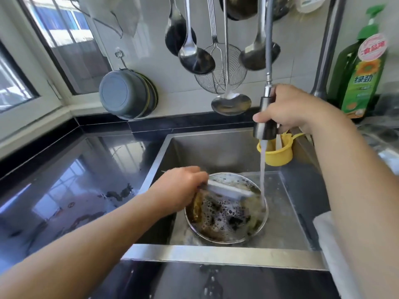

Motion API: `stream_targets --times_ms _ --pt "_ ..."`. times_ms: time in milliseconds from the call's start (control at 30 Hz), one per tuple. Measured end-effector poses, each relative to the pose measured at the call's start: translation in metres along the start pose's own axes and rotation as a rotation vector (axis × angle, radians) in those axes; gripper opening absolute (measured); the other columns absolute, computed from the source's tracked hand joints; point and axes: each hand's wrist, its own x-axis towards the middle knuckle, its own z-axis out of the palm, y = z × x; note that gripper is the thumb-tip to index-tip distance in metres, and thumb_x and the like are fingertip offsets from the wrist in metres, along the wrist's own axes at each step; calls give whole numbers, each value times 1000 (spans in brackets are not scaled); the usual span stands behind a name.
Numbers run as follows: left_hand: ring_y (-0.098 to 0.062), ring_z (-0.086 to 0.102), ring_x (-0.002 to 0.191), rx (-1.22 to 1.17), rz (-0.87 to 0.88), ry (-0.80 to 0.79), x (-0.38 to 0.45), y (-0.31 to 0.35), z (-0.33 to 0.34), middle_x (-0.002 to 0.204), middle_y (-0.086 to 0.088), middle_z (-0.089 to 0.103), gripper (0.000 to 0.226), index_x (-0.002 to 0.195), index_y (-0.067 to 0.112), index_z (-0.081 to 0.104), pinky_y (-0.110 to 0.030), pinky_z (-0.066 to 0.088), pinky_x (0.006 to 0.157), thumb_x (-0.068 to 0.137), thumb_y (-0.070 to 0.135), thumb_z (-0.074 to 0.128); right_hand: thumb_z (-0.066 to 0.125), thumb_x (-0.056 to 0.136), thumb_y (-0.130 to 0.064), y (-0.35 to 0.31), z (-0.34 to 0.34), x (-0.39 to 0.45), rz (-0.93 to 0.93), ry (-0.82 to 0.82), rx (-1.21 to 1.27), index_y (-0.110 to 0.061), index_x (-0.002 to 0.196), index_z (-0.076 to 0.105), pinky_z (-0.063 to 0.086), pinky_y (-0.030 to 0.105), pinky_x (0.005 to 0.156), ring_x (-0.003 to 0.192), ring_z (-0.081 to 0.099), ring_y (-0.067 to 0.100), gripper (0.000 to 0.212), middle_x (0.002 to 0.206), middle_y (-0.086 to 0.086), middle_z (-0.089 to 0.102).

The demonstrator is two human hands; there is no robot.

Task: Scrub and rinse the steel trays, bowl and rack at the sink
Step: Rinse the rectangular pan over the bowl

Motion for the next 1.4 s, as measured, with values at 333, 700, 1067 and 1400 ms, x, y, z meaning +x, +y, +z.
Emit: stream_targets --times_ms 333,700,1067,1400 --pt "-28 57 74 392 441 150 -22 -42 32 82 -6 53 15 88 15 59 -46 56 97 100 7 56 76 89 -9 -21 20 -12 -131 -241 349 -6 121 61 63 53 74 99 74 29 36 108 17 74" --pt "-25 59 82 315 374 82 -20 -36 35 90 -5 57 12 95 16 63 -35 51 57 97 13 52 80 84 -21 -9 65 10 -191 196 359 -23 113 50 53 31 76 88 59 7 42 105 -7 60" --pt "-24 64 107 -125 -333 -65 24 10 -40 112 3 70 24 117 24 67 -38 51 92 92 22 67 71 91 -44 -6 18 -1 -112 -16 -117 -22 124 51 50 39 89 103 60 23 45 125 2 63" --pt "-32 65 86 -416 -821 -37 52 57 -106 94 -12 67 11 98 9 62 -37 55 72 87 12 60 65 94 -49 58 -87 -63 107 -90 -849 -17 148 44 47 39 102 124 54 34 66 140 14 53"
